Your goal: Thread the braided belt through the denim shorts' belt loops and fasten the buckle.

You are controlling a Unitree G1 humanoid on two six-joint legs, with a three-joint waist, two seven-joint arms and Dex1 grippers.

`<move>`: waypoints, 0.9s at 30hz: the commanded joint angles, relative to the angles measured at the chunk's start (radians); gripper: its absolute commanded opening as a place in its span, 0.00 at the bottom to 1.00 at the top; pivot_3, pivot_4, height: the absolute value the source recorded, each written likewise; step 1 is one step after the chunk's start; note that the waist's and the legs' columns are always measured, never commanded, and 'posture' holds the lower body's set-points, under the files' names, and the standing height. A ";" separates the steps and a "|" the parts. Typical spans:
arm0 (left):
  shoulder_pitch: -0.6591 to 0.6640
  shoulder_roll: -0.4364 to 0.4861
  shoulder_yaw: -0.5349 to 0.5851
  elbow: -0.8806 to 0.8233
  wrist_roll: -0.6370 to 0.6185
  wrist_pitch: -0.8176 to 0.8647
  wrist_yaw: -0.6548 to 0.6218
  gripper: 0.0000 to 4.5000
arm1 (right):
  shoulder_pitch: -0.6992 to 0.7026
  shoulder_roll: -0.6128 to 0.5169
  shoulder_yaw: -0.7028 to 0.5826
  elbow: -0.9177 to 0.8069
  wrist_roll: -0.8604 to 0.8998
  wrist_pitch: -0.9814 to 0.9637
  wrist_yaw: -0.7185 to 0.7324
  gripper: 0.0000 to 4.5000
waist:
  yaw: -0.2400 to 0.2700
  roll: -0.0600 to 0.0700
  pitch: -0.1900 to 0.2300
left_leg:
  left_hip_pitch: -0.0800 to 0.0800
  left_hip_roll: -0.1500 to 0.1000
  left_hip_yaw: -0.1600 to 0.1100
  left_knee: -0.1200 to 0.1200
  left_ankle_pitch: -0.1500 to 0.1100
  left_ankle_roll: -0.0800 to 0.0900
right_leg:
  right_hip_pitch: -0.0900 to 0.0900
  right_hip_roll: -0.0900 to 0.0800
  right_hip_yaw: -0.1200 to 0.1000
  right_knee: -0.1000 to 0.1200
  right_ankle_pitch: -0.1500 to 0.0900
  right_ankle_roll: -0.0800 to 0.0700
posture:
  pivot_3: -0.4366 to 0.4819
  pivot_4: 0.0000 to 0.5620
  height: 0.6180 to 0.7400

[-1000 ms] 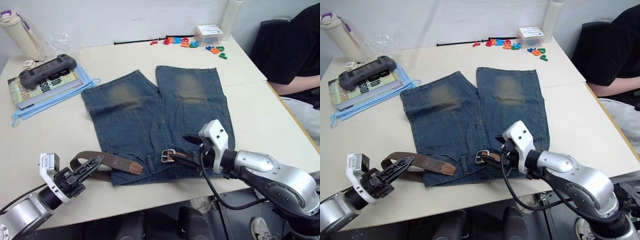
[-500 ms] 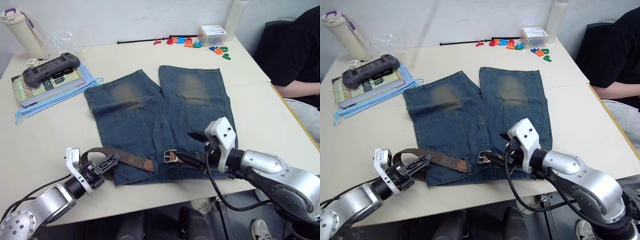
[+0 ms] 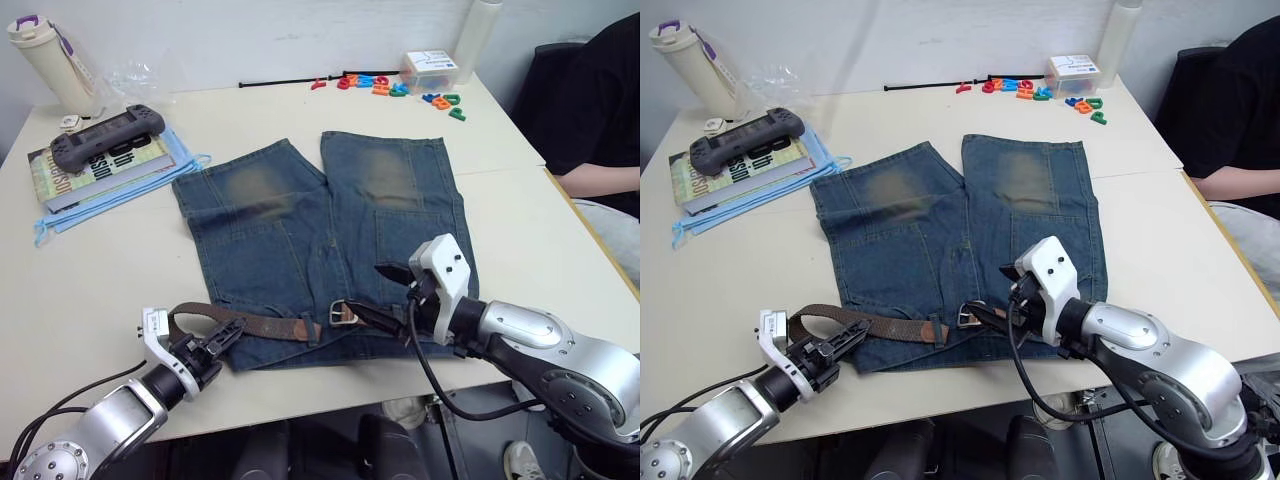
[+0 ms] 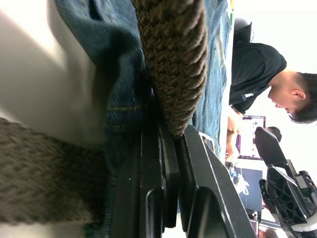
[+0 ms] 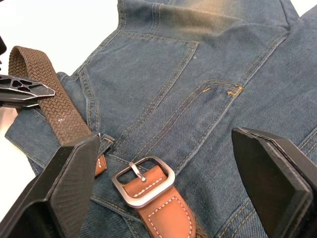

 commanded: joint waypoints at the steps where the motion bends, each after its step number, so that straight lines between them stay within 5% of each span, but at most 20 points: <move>1: 0.040 -0.006 -0.028 -0.046 0.046 -0.005 -0.027 0.00 | -0.002 -0.004 -0.045 -0.051 0.033 0.013 -0.008 1.00 | 0.000 0.000 0.000 | 0.000 0.000 0.000 0.000 0.000 0.000 | 0.000 0.000 0.000 0.000 0.000 0.000 | 0.48 0.27 0.79; 27: -0.303 0.028 -0.252 0.028 0.500 0.159 -0.383 0.00 | 0.111 -0.159 0.040 -0.089 -0.145 -0.038 0.154 1.00 | 0.004 0.000 0.000 | 0.000 -0.004 0.001 0.001 0.001 0.003 | 0.001 -0.001 0.000 0.000 0.001 0.002 | 0.48 0.27 0.79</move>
